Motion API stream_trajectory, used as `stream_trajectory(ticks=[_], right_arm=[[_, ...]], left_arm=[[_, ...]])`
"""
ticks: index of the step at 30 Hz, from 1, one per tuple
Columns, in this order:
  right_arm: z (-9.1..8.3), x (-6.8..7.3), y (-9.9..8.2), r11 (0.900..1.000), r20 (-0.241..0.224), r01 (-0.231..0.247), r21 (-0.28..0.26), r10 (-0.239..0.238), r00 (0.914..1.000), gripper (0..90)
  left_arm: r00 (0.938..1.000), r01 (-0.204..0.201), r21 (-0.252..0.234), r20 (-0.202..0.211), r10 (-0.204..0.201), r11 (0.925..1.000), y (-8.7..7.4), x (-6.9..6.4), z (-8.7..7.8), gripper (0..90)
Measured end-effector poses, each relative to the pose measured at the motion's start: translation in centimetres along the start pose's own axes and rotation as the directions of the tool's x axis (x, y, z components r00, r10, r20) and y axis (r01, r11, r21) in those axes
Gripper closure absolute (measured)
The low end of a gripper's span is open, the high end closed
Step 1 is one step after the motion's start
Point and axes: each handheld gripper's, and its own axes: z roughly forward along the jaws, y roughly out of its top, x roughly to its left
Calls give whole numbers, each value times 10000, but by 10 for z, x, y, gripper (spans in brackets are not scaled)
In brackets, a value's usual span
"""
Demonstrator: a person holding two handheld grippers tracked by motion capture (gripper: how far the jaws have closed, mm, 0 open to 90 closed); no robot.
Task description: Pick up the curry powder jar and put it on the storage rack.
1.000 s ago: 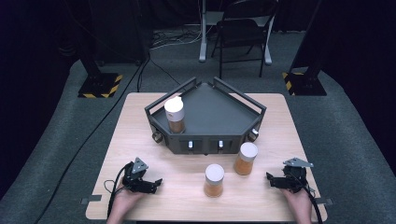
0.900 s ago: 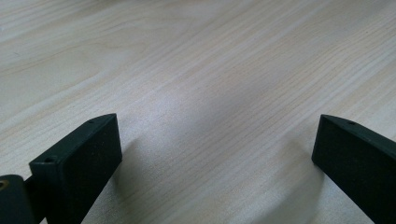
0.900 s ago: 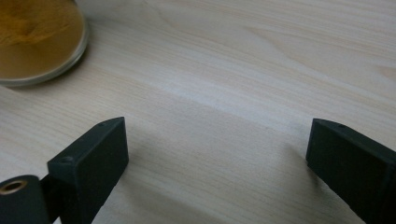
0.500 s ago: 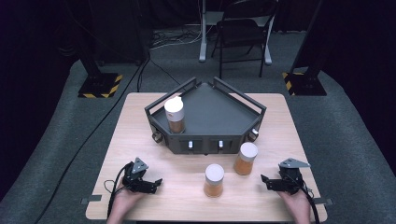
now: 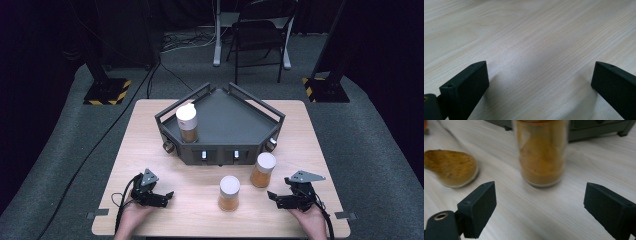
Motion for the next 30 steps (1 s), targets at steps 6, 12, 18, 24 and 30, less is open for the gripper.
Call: stream_trajectory(ticks=[6,12,18,24,30], right_arm=[[2,7,4,9997,-459,212,-137,-219,9987,105],[2,17,10,9982,-858,537,-272,-559,9947,104],[1,25,14,9962,-1253,734,-469,-788,9890,101],[2,33,15,9929,-1394,959,-704,-1049,9847,102],[3,39,15,9887,-1677,987,-1133,-1169,9789,105]], left_arm=[[10000,15,-1,-4,-15,10000,0,0,0,14],[10000,21,3,-4,-21,10000,0,0,0,13],[10000,36,-4,3,-36,10000,0,0,0,13],[10000,41,-3,2,-41,10000,0,0,0,13],[10000,29,5,-1,-29,10000,0,0,0,13]])
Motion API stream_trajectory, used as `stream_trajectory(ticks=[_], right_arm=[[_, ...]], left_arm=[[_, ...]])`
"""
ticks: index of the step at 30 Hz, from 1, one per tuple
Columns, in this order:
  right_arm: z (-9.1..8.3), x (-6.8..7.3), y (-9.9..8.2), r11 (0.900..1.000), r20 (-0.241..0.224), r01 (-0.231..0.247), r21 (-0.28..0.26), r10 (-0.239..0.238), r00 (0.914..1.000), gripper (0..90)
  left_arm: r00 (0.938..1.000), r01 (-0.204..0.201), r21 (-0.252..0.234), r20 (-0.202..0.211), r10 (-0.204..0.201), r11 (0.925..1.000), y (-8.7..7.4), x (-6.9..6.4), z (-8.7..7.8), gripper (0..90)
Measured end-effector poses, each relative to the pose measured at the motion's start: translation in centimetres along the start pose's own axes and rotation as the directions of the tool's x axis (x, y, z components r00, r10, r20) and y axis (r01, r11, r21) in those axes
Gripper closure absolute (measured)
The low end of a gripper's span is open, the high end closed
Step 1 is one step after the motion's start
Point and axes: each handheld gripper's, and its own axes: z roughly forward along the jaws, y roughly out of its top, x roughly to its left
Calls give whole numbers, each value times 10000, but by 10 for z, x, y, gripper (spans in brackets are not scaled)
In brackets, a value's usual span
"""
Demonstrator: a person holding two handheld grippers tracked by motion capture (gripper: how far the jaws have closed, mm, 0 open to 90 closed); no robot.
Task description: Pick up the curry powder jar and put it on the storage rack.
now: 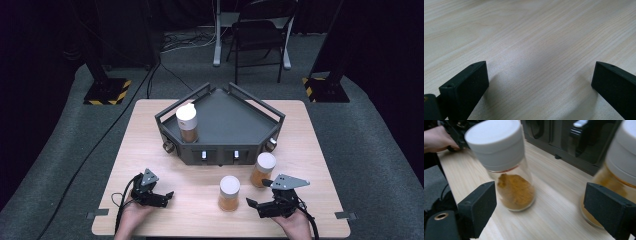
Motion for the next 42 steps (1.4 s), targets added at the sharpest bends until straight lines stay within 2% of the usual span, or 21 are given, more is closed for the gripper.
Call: stream_trajectory(ticks=[11,20,42], right_arm=[[9,7,5,9998,-396,199,-93,-203,9990,101],[25,18,7,9991,-553,407,-152,-415,9976,103],[44,28,5,9972,-307,370,-656,-391,9988,157]], left_arm=[[10000,11,-8,0,-11,10000,0,0,0,13],[10000,3,-1,-1,-3,10000,0,0,0,13],[10000,8,-8,-6,-8,10000,0,0,0,13]])
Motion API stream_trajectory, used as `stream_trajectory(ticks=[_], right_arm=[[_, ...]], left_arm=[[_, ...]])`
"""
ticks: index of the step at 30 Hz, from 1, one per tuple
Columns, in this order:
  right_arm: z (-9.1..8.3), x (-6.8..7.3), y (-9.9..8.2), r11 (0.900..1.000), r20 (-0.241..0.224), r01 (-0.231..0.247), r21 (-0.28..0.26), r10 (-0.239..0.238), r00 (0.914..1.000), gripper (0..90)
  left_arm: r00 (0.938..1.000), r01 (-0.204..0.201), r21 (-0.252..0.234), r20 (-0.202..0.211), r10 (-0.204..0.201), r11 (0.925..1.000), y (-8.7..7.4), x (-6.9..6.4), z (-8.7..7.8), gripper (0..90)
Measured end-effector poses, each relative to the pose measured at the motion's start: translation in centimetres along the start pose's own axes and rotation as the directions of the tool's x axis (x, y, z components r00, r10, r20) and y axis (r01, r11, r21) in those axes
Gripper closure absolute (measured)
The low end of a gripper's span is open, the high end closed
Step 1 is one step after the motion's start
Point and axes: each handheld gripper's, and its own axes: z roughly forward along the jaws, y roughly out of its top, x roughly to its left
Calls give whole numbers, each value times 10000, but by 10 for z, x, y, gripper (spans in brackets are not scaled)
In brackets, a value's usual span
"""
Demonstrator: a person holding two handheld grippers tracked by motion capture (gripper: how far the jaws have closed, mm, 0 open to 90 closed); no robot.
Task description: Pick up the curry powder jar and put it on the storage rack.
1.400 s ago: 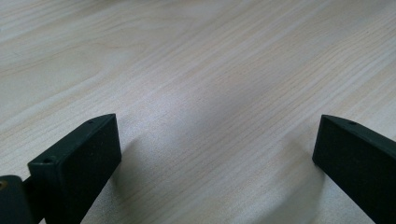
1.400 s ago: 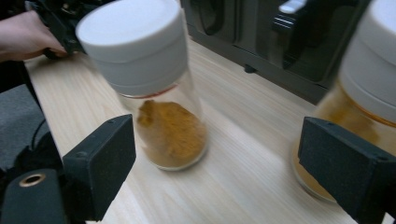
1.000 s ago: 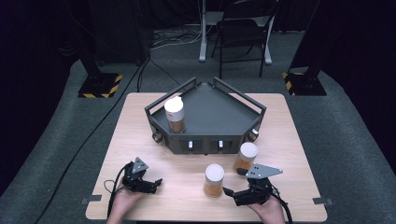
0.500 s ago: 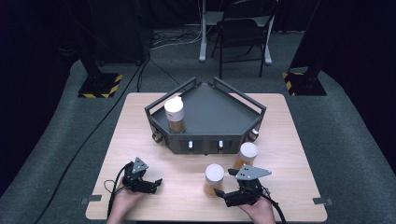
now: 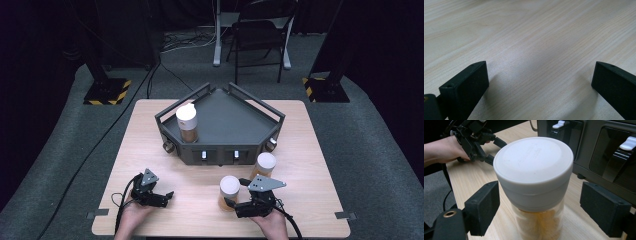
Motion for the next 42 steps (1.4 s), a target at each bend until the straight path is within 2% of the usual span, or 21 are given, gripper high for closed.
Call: stream_trajectory(ticks=[6,11,13,16,17,18,19,21,36,42], right_arm=[[6,7,-2,9996,180,164,-216,-160,9997,171],[11,10,-2,9996,351,286,-78,-283,9990,195],[13,9,-2,9998,281,183,-29,-182,9994,198],[17,10,1,9996,188,298,28,-299,9994,208],[19,10,1,9994,147,345,26,-346,9993,250],[19,10,1,9994,147,345,26,-346,9993,250],[20,11,3,9990,189,444,46,-445,9988,307],[19,13,4,9985,319,541,65,-543,9980,321],[20,16,17,9968,385,638,489,-657,9971,333],[16,15,25,9969,387,664,413,-680,9969,333]], left_arm=[[10000,2,0,1,-2,10000,0,0,0,13],[10000,-12,9,-3,12,10000,0,0,0,13],[10000,-21,15,-16,21,10000,0,0,0,13],[10000,8,1,-13,-8,10000,0,0,0,12],[10000,2,11,-13,-2,10000,0,0,0,12],[10000,-5,13,-11,5,10000,0,0,0,12],[10000,13,0,-11,-13,10000,0,0,0,12],[10000,-3,15,-11,3,10000,0,0,0,12],[10000,14,4,-1,-14,10000,0,0,0,12],[10000,17,1,-3,-17,10000,0,0,0,12]])
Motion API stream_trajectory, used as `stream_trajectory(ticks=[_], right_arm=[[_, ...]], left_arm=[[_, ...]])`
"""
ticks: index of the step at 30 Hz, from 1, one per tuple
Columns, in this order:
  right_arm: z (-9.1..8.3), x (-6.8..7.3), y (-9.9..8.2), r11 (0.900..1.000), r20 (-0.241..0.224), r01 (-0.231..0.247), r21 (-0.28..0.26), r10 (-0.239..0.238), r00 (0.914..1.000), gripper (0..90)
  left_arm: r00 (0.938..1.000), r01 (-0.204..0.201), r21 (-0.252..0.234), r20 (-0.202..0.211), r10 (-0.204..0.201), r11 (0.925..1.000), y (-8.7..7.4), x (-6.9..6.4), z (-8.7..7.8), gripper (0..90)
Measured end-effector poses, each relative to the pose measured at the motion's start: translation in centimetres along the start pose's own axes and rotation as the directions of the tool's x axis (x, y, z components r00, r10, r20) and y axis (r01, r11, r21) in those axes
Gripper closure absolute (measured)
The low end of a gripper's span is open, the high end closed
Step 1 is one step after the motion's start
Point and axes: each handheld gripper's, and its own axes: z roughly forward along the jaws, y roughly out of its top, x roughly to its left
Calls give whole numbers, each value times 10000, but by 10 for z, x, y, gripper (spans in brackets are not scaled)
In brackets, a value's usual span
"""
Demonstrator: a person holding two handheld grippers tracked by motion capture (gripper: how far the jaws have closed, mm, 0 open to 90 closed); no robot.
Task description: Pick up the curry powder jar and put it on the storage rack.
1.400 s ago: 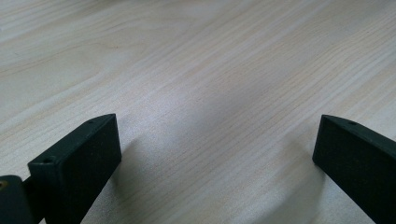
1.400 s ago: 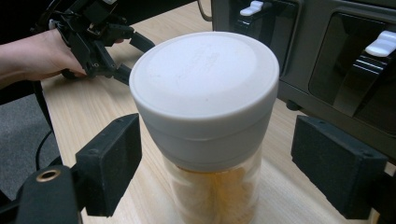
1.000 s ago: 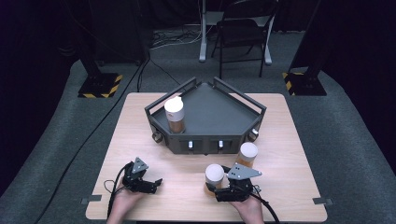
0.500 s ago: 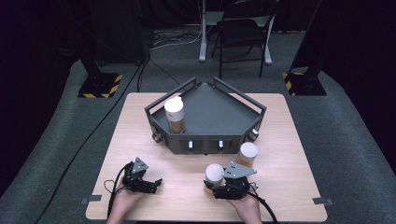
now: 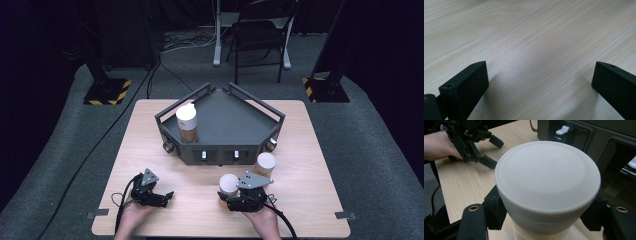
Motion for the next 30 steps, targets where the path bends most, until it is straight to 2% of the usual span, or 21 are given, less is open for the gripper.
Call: stream_trajectory(ticks=[10,13,23,26,30], right_arm=[[-7,-8,22,9999,-23,-28,-106,27,10000,333],[-9,-9,33,10000,99,20,-32,-19,9999,333],[-13,-16,56,9998,215,217,32,-218,9995,333],[-12,-20,64,9996,265,284,74,-285,9992,333],[-11,-28,74,9999,265,135,81,-137,9996,333]], left_arm=[[10000,-6,5,0,6,10000,0,0,0,12],[10000,0,1,-2,0,10000,0,0,0,12],[10000,-4,4,-1,4,10000,0,0,0,12],[10000,-4,5,2,4,10000,0,0,0,12],[10000,-8,7,1,8,10000,0,0,0,12]])
